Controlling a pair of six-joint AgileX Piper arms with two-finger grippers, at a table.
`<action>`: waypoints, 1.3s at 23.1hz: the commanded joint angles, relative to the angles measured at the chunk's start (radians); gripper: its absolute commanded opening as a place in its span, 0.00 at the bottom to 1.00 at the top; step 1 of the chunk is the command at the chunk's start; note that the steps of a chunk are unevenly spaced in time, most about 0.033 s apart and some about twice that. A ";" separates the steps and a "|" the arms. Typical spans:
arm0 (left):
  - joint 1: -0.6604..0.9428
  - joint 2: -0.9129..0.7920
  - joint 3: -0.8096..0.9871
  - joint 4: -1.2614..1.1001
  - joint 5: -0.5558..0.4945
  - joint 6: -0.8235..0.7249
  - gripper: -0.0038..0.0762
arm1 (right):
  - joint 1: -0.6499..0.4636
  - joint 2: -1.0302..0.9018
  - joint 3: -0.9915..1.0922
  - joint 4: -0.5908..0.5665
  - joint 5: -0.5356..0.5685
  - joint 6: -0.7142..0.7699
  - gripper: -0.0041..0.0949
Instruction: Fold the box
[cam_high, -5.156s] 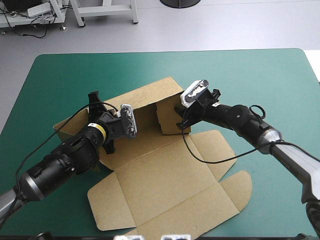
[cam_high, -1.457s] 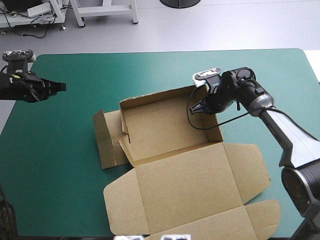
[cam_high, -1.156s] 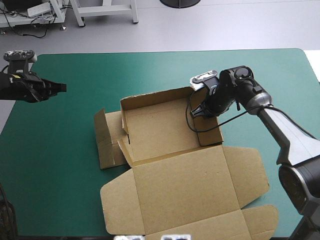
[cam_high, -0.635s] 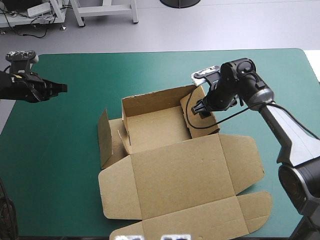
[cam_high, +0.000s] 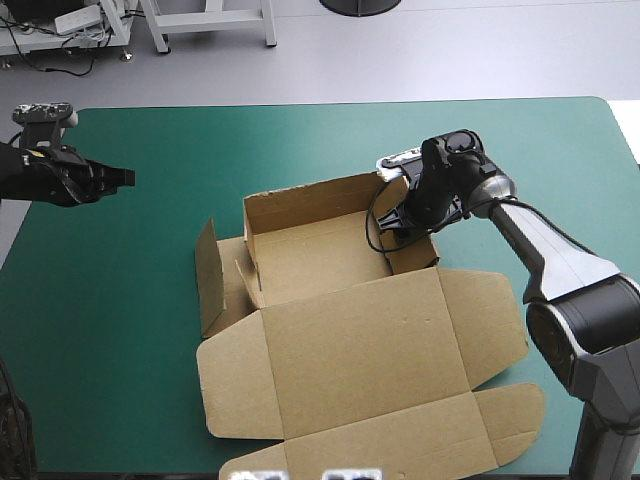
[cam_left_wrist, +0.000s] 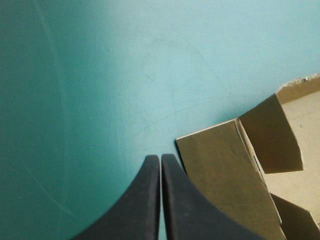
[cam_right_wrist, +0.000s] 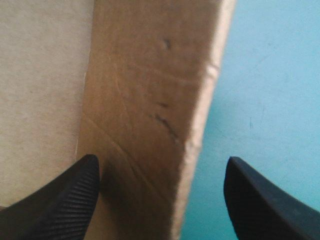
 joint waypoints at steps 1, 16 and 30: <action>0.002 -0.033 -0.018 -0.040 -0.031 -0.002 0.05 | 0.000 -0.045 -0.030 -0.050 0.022 0.005 0.66; 0.002 -0.026 -0.012 -0.046 -0.025 0.002 0.05 | -0.028 -0.077 -0.211 -0.043 0.089 -0.023 0.02; 0.002 -0.025 0.474 -0.811 -0.250 0.658 0.05 | -0.391 -0.381 -0.270 0.399 0.089 -0.199 0.02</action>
